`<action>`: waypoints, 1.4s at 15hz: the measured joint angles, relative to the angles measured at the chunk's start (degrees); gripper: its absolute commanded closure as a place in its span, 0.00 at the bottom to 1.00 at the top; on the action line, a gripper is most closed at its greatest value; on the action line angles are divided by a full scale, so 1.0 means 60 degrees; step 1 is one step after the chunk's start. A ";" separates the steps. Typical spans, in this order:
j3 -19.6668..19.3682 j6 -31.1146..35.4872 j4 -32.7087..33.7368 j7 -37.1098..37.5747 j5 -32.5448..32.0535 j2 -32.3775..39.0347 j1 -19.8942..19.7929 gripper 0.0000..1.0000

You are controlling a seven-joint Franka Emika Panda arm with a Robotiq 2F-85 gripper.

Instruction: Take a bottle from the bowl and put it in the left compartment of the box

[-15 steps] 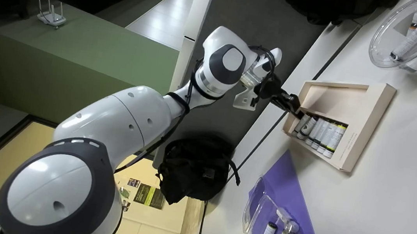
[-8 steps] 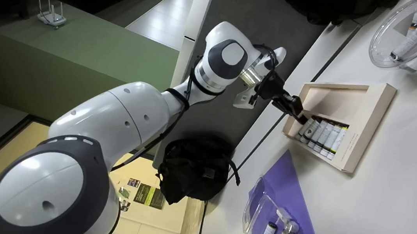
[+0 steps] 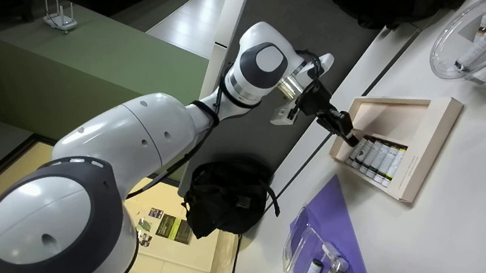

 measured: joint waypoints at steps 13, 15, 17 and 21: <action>0.0076 0.0449 -0.0004 -0.1368 -0.0024 0.0073 0.0608 0.97; 0.0075 0.0423 -0.0012 -0.1485 -0.0048 0.0137 0.0634 0.97; 0.0068 0.0356 -0.0026 -0.1577 -0.0135 0.0201 0.0633 0.97; 0.0005 -0.0134 -0.0072 -0.1763 -0.0226 0.0215 0.0610 0.97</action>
